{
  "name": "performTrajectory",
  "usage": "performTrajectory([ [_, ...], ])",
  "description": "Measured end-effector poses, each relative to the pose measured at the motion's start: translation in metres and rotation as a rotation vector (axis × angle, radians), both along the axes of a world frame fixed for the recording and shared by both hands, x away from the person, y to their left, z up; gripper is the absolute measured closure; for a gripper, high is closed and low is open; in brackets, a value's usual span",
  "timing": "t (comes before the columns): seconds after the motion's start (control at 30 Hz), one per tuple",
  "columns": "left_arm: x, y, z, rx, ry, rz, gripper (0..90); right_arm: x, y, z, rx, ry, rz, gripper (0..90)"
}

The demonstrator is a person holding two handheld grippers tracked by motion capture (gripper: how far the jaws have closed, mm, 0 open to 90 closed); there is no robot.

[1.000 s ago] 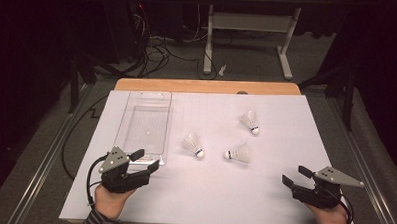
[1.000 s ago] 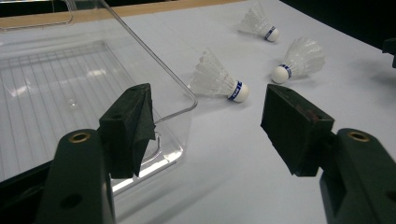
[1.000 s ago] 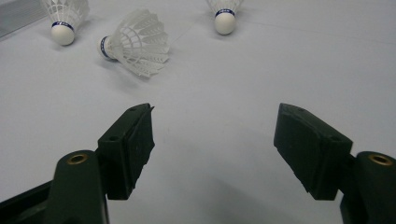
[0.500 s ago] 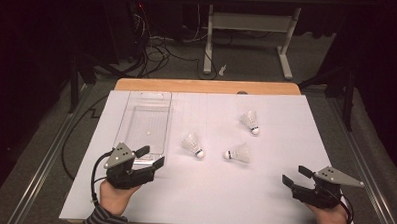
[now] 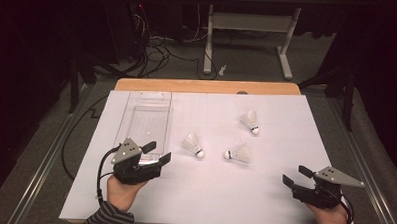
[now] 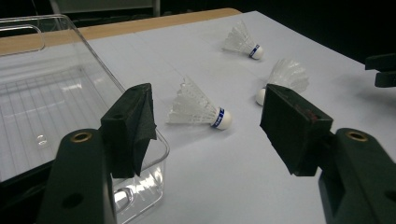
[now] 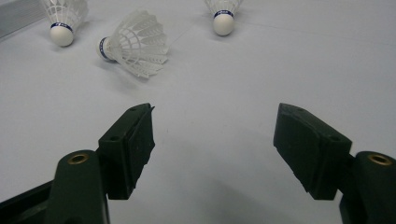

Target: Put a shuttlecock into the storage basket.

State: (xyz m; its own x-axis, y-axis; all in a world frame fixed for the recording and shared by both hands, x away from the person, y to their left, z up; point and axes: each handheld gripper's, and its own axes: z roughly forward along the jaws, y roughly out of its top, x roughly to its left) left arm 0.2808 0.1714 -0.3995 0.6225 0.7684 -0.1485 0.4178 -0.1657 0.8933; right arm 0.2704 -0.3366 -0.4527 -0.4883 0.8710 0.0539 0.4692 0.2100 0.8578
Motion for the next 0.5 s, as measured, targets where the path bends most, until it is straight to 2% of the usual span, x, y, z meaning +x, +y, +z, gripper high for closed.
performTrajectory([
  [0.5,0.015,-0.011,0.002,-0.002,0.015,-0.009,35.4,0.001,0.001,0.0,-0.001,0.004,0.003,29.3],
])
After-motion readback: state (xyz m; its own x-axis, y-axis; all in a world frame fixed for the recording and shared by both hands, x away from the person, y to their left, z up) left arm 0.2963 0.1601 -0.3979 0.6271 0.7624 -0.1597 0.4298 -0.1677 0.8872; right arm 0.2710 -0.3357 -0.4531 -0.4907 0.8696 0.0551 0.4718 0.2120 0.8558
